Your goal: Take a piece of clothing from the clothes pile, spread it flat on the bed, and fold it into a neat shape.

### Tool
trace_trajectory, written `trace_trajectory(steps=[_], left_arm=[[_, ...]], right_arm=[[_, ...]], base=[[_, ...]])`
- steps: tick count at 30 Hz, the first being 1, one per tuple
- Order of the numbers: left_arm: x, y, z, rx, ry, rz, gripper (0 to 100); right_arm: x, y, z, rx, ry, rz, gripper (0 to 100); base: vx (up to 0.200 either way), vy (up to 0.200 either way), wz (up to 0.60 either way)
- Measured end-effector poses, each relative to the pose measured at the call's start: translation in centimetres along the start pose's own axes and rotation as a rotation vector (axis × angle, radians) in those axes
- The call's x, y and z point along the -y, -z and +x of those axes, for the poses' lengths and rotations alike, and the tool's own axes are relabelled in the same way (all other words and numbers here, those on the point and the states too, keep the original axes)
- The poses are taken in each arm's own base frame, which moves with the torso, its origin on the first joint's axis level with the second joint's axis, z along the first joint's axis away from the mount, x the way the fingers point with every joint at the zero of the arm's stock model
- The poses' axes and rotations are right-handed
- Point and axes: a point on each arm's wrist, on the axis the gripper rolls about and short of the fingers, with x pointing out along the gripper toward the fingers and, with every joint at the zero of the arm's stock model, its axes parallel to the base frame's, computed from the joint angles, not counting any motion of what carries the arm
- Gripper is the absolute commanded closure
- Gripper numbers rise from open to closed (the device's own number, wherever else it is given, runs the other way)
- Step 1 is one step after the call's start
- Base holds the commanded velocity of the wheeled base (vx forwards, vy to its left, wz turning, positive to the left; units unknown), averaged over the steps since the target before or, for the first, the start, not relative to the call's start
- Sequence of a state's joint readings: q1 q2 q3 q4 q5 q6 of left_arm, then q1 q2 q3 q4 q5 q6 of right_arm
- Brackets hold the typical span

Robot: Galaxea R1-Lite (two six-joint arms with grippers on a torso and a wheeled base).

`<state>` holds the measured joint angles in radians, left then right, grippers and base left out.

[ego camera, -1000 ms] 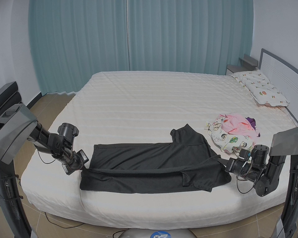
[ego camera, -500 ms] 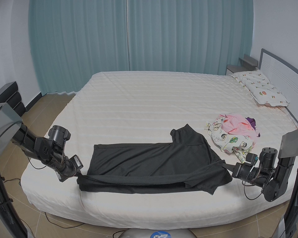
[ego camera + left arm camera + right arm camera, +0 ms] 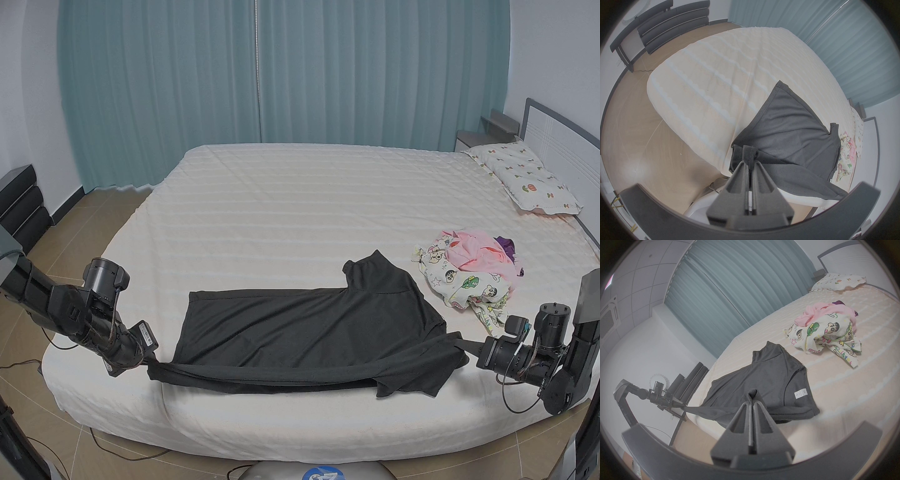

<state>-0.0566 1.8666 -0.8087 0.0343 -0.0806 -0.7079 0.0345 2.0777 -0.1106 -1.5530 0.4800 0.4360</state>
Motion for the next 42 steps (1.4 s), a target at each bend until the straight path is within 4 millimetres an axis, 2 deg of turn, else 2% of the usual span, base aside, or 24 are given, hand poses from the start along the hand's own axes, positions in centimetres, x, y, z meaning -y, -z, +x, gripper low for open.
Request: trace_trajectory(steps=[9,21,29,42], left_arm=[[-0.6,0.8,-0.6,-0.005,-0.007,-0.001,100],[-1.2,1.7,-2.2,0.007,0.008,0.001,100],[-1.6,2.1,-2.6,0.009,0.008,-0.002,100],[-2.4,2.9,-2.5,-0.012,-0.017,0.013,100]], right_arm=[[-0.2,1.0,-1.7,-0.04,0.018,0.016,100],[-0.7,0.4,-2.7,-0.008,0.0,0.006,100],[-0.4,1.4,-3.3,-0.115,0.048,0.014,100],[-1.2,1.9,-4.9,-0.193,0.074,-0.005,100]], base=[[0.0,0.0,0.0],[0.0,0.0,0.0],[0.0,0.0,0.0],[0.0,0.0,0.0]])
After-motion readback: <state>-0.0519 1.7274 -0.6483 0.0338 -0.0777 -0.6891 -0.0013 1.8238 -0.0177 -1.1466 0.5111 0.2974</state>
